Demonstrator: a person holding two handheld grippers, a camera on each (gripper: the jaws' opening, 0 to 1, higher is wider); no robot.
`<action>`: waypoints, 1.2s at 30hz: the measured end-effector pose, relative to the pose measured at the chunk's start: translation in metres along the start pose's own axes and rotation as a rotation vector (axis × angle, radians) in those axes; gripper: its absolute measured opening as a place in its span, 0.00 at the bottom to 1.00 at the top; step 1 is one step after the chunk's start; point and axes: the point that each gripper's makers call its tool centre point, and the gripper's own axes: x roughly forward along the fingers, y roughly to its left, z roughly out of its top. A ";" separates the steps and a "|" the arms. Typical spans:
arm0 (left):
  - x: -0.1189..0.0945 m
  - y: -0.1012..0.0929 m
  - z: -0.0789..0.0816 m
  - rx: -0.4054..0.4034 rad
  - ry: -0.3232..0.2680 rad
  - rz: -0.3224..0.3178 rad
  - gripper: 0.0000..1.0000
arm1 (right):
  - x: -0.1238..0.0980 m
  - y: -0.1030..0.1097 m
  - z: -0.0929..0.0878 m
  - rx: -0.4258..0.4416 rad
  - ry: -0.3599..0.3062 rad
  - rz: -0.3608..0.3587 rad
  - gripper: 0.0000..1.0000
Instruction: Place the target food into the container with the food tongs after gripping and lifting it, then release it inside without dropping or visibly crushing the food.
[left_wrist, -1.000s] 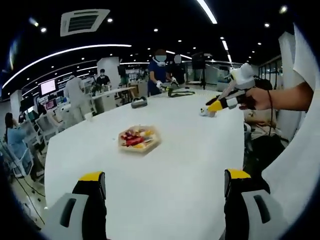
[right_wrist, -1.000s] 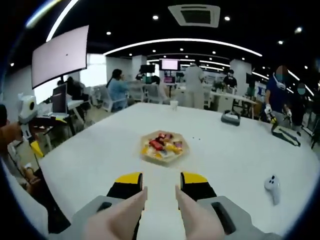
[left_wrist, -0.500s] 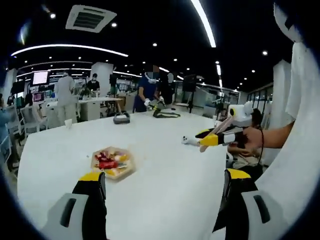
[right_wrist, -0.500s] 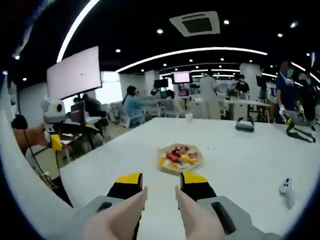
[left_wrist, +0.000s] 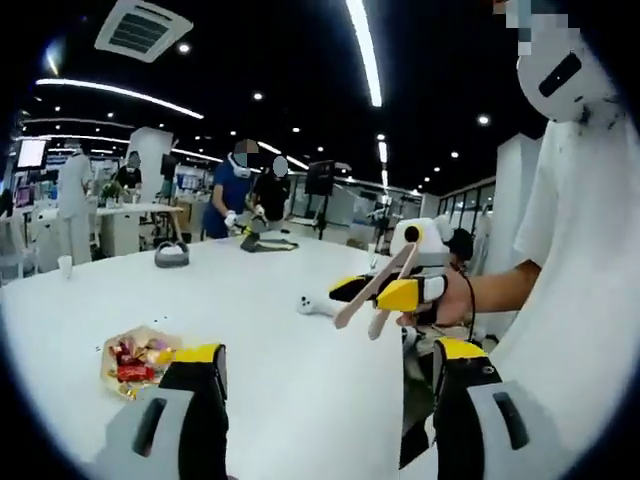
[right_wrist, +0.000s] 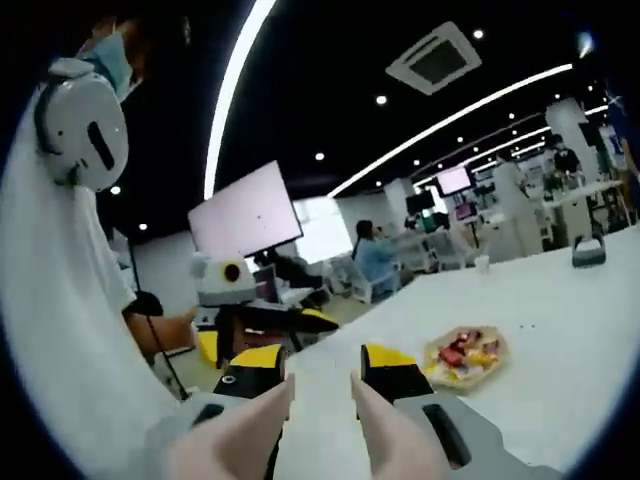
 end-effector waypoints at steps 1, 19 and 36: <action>0.002 -0.002 0.003 -0.009 -0.025 -0.009 0.76 | 0.001 0.000 0.003 0.017 -0.021 0.008 0.29; -0.001 -0.014 0.002 -0.281 -0.169 -0.117 0.43 | 0.030 0.025 0.002 0.285 -0.157 0.220 0.30; -0.022 -0.023 0.001 -0.448 -0.222 -0.193 0.29 | 0.053 0.051 -0.001 0.319 -0.148 0.313 0.29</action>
